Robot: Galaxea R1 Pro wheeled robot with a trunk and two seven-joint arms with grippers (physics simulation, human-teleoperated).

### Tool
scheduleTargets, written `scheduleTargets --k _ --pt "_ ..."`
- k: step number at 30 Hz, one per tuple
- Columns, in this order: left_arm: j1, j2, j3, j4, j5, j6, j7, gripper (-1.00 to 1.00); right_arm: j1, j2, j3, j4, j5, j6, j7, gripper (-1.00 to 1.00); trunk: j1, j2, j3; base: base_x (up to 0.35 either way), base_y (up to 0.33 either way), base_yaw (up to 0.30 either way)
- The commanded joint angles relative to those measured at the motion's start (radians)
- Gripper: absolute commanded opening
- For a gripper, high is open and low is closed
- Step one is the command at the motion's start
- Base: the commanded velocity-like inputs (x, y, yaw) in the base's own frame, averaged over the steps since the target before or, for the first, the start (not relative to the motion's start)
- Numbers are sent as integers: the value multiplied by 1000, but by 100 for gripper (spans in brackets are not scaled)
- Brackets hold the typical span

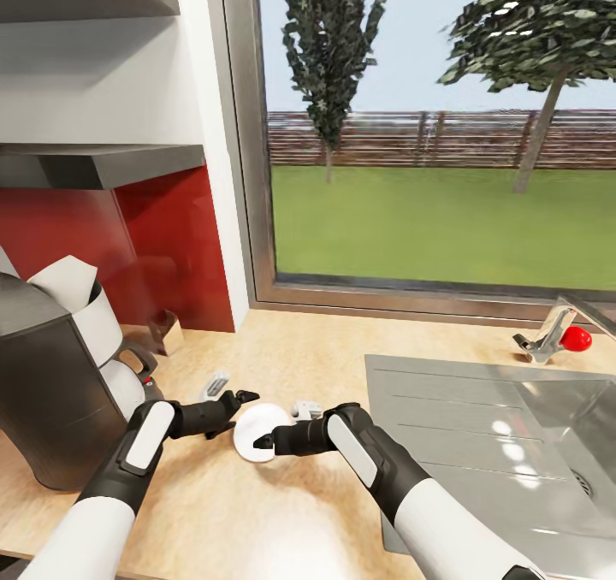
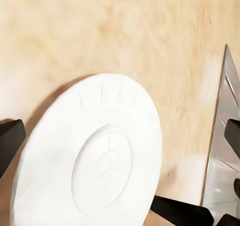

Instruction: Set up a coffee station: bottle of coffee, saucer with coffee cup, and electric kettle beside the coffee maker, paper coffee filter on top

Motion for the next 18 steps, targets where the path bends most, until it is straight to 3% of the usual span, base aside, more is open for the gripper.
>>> scheduleTargets --k 1,18 --pt "-1 -1 3 0 -2 5 -3 100 -1 0 0 0 7 3 6 100 1 -2 -2 0 0 0" --pt "-1 -1 2 -1 2 7 -3 100 -1 0 -1 2 8 -3 5 100 1 -2 -2 0 0 0"
